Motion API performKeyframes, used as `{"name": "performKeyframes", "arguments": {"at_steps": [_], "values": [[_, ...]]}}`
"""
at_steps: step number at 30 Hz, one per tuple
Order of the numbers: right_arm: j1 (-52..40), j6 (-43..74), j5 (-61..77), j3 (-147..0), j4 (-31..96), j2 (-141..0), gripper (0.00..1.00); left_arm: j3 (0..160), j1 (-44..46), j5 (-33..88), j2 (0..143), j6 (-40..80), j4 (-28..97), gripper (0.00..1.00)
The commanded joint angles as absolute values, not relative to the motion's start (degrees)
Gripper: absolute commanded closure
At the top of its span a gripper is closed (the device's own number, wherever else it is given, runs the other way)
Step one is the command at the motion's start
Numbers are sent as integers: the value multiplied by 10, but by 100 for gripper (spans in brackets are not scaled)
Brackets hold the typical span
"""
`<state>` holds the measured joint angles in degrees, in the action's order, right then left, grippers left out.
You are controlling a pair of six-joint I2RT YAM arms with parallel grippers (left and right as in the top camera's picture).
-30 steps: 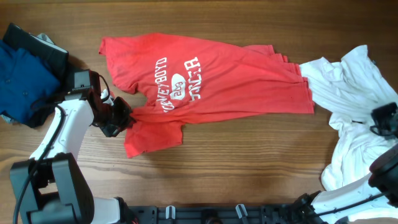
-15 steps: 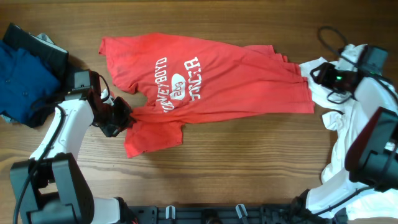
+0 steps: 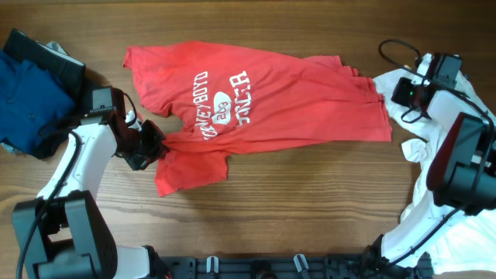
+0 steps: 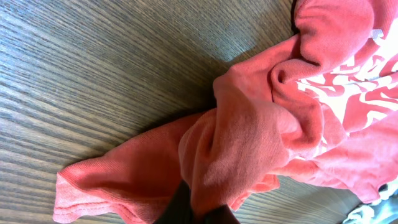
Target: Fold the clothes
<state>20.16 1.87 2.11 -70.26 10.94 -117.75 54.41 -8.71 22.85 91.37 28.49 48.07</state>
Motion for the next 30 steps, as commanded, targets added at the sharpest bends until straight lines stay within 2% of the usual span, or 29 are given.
{"name": "performKeyframes", "arguments": {"at_steps": [1,13,17,23,26,30], "values": [[221,83,-135,-698,123,-1234,82,542,-84,237,908,272,480,96],[375,196,-150,-843,206,-1234,80,542,-84,237,908,272,474,96],[395,192,-116,-843,211,-1234,68,542,-84,237,908,272,474,96],[385,134,57,-844,210,-1199,45,542,-84,237,908,272,474,96],[369,132,116,-844,210,-1139,40,542,-84,237,908,272,474,96],[327,92,155,-844,243,-1035,40,542,-84,237,908,272,474,96]]}}
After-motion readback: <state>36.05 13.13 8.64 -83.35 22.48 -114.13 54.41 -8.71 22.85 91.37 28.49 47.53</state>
